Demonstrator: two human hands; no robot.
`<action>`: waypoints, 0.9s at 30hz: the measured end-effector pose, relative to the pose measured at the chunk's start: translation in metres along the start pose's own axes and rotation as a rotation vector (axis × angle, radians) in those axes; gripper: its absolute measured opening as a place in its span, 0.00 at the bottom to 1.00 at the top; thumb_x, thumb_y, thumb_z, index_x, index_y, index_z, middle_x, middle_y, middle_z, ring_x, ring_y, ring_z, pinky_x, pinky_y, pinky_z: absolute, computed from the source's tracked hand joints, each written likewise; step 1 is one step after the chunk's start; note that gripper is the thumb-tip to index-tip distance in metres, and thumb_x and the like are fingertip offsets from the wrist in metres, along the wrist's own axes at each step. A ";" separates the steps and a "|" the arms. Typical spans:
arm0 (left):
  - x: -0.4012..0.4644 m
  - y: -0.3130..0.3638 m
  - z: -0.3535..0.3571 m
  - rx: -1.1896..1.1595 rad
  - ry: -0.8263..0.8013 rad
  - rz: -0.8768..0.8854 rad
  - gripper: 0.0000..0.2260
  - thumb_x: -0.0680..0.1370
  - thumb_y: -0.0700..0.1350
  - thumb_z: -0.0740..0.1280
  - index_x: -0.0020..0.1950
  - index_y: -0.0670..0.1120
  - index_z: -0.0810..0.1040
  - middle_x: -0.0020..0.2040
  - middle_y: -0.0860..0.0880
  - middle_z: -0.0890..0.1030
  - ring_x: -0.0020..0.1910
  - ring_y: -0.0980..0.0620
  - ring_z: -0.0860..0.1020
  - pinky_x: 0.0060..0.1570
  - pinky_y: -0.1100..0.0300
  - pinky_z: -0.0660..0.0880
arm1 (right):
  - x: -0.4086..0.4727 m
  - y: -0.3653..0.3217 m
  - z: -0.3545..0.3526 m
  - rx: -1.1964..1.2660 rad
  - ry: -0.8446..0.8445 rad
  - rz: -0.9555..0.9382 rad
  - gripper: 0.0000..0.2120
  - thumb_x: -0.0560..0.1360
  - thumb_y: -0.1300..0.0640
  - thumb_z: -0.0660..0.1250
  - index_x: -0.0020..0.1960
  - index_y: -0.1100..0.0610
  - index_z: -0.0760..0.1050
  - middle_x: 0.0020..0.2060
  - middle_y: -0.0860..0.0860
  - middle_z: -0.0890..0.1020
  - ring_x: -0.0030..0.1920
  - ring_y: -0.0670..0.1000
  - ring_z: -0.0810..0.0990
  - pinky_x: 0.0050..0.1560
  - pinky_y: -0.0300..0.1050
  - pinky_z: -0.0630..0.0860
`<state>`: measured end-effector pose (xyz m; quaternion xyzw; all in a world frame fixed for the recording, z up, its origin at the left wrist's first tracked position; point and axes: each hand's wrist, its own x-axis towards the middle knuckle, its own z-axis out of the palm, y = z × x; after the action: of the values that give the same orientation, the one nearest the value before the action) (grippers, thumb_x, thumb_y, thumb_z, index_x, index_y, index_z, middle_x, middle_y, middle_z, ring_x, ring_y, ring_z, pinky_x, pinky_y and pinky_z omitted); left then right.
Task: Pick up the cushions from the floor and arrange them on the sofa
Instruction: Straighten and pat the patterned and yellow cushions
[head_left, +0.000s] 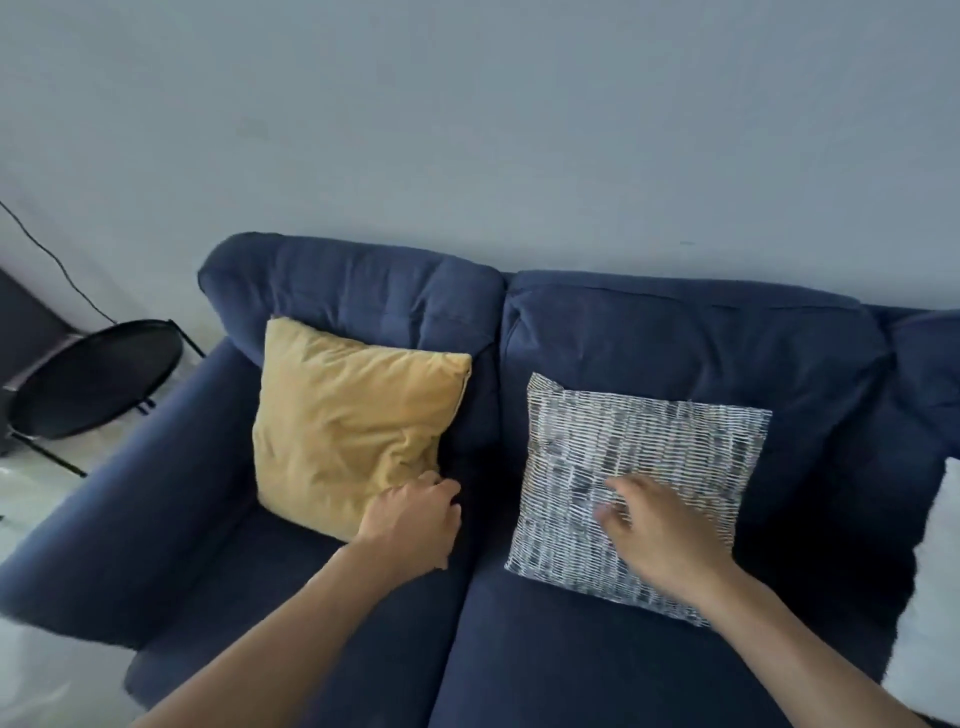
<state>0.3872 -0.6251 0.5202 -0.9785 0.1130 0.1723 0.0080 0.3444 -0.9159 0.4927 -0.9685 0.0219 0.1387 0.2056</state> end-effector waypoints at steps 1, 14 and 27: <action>-0.009 -0.008 -0.006 0.008 -0.023 -0.018 0.17 0.87 0.52 0.56 0.72 0.51 0.76 0.69 0.50 0.79 0.64 0.42 0.81 0.54 0.50 0.75 | -0.006 -0.010 -0.003 0.017 -0.001 -0.008 0.28 0.87 0.39 0.55 0.83 0.50 0.65 0.80 0.48 0.71 0.78 0.52 0.71 0.73 0.56 0.75; -0.010 -0.117 -0.053 0.007 0.090 0.017 0.22 0.88 0.54 0.55 0.83 0.55 0.65 0.82 0.53 0.68 0.79 0.48 0.69 0.78 0.50 0.64 | 0.014 -0.113 -0.004 0.070 0.028 -0.054 0.27 0.87 0.40 0.56 0.83 0.50 0.64 0.80 0.46 0.70 0.79 0.52 0.69 0.76 0.51 0.71; 0.118 -0.293 -0.007 0.008 0.182 0.119 0.33 0.85 0.69 0.39 0.87 0.58 0.36 0.85 0.54 0.27 0.84 0.49 0.27 0.83 0.45 0.32 | 0.152 -0.278 0.085 -0.021 0.089 -0.101 0.33 0.87 0.36 0.51 0.87 0.45 0.48 0.88 0.48 0.47 0.88 0.51 0.44 0.88 0.54 0.49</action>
<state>0.5634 -0.3661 0.4796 -0.9816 0.1720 0.0822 -0.0085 0.4957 -0.6247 0.4848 -0.9757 -0.0194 0.0854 0.2008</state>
